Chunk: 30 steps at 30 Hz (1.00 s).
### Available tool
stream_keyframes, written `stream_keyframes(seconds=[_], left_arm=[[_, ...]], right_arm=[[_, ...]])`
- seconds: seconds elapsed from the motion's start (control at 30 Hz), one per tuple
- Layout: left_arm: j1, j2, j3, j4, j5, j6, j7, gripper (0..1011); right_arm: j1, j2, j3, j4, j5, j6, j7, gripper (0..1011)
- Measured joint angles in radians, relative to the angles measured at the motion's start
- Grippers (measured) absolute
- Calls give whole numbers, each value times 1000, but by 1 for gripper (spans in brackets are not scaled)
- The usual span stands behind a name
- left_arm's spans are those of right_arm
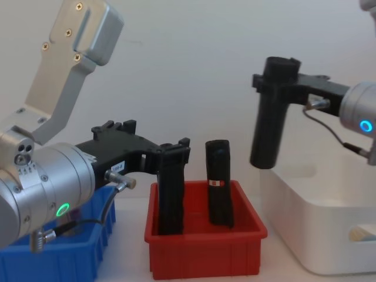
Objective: Pick the cotton swabs from the blue box and place them into the white box.
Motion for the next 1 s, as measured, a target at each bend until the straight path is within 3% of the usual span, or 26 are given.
stream_keyframes(seconds=[0.2, 0.43, 1.0], left_arm=[[0, 0, 0, 0, 0, 0, 0, 1004], [0, 0, 0, 0, 0, 0, 0, 1004], [0, 0, 0, 0, 0, 0, 0, 1004]], right_arm=[[-55, 33, 22, -101, -1, 65, -80, 486], [-106, 65, 43, -173, 2, 128, -135, 485], [-173, 101, 64, -214, 27, 206, -157, 485]])
